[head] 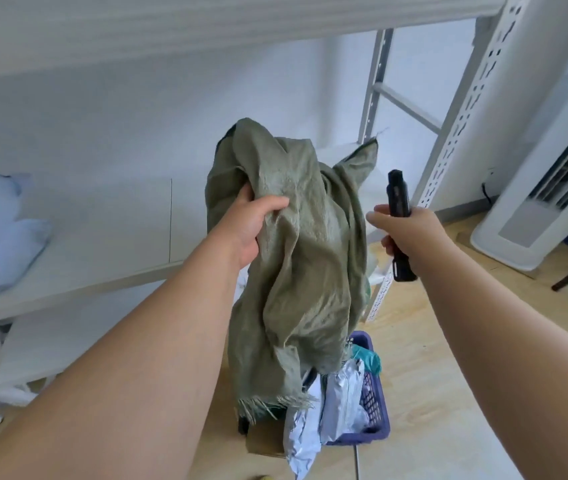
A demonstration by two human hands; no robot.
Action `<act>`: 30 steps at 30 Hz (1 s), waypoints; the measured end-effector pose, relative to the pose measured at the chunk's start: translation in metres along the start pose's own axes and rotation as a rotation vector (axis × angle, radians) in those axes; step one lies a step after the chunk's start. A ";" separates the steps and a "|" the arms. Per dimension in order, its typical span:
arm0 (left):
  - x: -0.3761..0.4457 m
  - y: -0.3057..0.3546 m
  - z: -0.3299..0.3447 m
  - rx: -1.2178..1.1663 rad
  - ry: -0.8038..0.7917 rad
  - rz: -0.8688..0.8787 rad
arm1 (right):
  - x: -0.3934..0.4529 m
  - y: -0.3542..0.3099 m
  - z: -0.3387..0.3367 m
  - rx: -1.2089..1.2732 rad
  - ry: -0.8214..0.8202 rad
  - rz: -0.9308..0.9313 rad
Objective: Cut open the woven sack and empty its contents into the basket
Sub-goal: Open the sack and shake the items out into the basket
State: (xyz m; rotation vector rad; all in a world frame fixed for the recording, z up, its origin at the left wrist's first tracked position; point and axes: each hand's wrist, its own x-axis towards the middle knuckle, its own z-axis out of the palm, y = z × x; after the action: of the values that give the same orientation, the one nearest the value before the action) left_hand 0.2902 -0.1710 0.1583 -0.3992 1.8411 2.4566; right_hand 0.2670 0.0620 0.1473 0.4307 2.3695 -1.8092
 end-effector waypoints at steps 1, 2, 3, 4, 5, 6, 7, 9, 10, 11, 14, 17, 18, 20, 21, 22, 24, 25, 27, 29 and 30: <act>-0.003 0.003 0.004 0.016 -0.027 0.007 | 0.001 -0.006 0.001 0.114 0.005 0.007; -0.005 0.005 0.007 0.028 -0.049 0.011 | 0.001 -0.011 0.003 0.176 -0.006 0.029; -0.008 0.005 0.010 0.041 -0.061 0.014 | 0.000 -0.013 0.007 0.204 -0.024 0.057; -0.008 0.005 0.013 0.046 -0.065 0.014 | -0.002 -0.015 0.011 0.221 -0.044 0.089; -0.010 0.006 0.017 0.047 -0.064 0.016 | -0.005 -0.016 0.015 0.245 -0.058 0.115; -0.010 0.009 0.022 0.059 -0.054 0.020 | -0.008 -0.019 0.019 0.271 -0.063 0.112; -0.011 0.013 0.027 0.082 -0.024 0.031 | -0.012 -0.023 0.022 0.295 -0.057 0.081; -0.010 0.026 0.035 0.124 0.051 0.075 | -0.018 -0.038 0.023 0.315 0.014 -0.052; -0.008 0.031 0.037 0.120 0.090 0.111 | -0.021 -0.046 0.022 0.310 0.074 -0.137; -0.008 0.036 0.040 0.125 0.110 0.156 | -0.024 -0.052 0.018 0.283 0.134 -0.217; -0.009 0.044 0.039 0.287 0.114 0.214 | -0.034 -0.062 0.007 0.067 0.208 -0.333; -0.009 0.050 0.027 0.194 0.214 0.262 | -0.042 -0.065 -0.001 0.104 0.342 -0.360; -0.010 0.052 0.024 0.183 0.220 0.273 | -0.045 -0.067 -0.002 0.140 0.342 -0.369; -0.012 0.051 0.021 0.255 0.177 0.241 | -0.054 -0.068 0.002 0.069 0.295 -0.359; -0.013 0.049 0.019 0.242 0.174 0.234 | -0.057 -0.066 0.004 0.048 0.318 -0.363; -0.013 0.048 0.018 0.202 0.182 0.260 | -0.060 -0.066 0.005 0.068 0.376 -0.384; -0.013 0.047 0.017 0.158 0.179 0.297 | -0.063 -0.064 0.006 0.083 0.417 -0.403; -0.015 0.044 0.016 0.214 0.147 0.266 | -0.066 -0.063 0.007 0.017 0.367 -0.385; -0.016 0.036 0.014 0.300 0.104 0.189 | -0.071 -0.060 0.009 -0.081 0.327 -0.359; -0.016 0.037 0.012 0.241 0.140 0.241 | -0.071 -0.061 0.007 -0.046 0.452 -0.389; -0.015 0.038 0.012 0.239 0.132 0.269 | -0.072 -0.061 0.007 -0.062 0.456 -0.398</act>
State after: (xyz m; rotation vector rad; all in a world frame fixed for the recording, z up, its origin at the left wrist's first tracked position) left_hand 0.2956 -0.1687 0.2010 -0.3251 2.3516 2.3728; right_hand 0.3162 0.0303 0.2216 0.4243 2.9943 -1.9538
